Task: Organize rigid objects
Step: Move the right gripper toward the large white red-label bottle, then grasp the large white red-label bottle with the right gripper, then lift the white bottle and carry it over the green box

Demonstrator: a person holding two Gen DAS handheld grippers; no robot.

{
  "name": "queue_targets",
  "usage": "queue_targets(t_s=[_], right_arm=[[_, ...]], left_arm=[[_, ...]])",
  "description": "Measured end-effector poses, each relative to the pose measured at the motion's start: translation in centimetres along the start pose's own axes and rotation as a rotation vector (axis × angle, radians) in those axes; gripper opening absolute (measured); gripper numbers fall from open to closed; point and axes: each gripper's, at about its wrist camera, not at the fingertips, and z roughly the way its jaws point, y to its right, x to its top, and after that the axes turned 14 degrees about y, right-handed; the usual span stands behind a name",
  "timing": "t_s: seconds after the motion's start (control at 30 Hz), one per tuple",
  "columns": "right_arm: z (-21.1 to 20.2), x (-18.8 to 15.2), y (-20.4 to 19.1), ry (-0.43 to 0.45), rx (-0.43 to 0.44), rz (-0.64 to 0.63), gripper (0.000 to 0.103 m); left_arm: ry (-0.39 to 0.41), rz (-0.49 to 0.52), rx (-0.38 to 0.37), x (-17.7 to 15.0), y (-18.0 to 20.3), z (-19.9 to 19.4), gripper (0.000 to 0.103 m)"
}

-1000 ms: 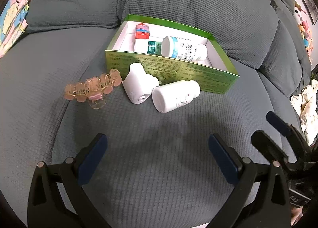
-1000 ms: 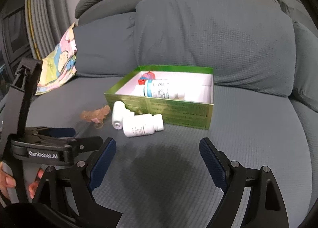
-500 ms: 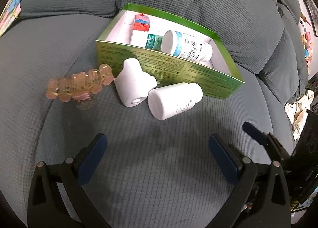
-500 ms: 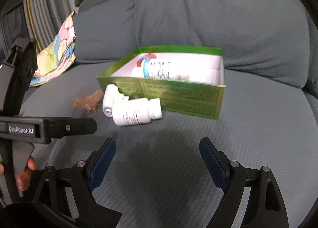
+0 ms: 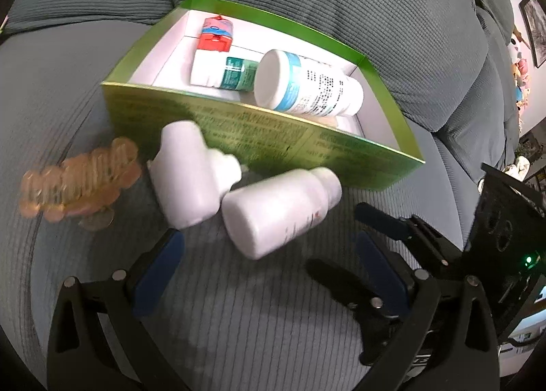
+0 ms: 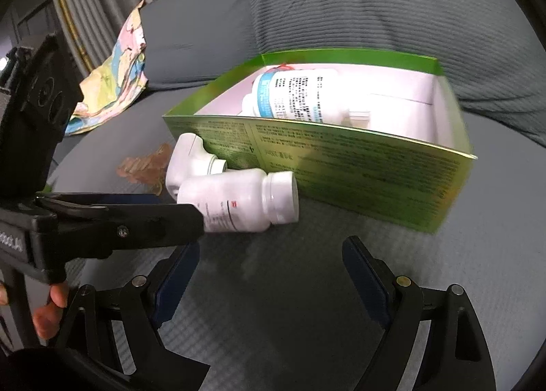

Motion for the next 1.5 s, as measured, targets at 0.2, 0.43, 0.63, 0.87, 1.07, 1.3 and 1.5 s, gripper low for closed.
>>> queue_targets(t_s=[0.2, 0.43, 0.63, 0.87, 1.07, 1.3, 1.5], right_arm=[[1.3, 0.4, 1.1, -0.019, 0.073, 0.051, 0.087], [2.1, 1.2, 1.0, -0.03, 0.112, 0.016, 0.087], [3.3, 1.8, -0.4, -0.041, 0.173, -0.076, 0.087], [3.0, 1.4, -1.4, -0.035, 0.13, -0.111, 0.079], [1.7, 1.0, -2.8, -0.008, 0.073, -0.11, 0.076], [-1.8, 1.2, -5.2, 0.06, 0.023, -0.141, 0.076], [-4.8, 2.0, -7.9, 0.119, -0.003, -0.175, 0.076]], left_arm=[[-0.012, -0.019, -0.033, 0.1, -0.1, 0.6, 0.087], [-0.019, -0.061, -0.043, 0.4, -0.3, 0.7, 0.081], [-0.036, -0.051, -0.034, 0.4, -0.2, 1.1, 0.065], [-0.023, -0.014, -0.017, 0.3, 0.1, 0.8, 0.064], [-0.001, 0.036, -0.013, -0.2, 1.0, -0.5, 0.064], [0.072, 0.099, -0.043, -0.7, 2.2, -4.5, 0.065], [0.141, 0.136, -0.068, -0.7, 3.0, -8.1, 0.065]])
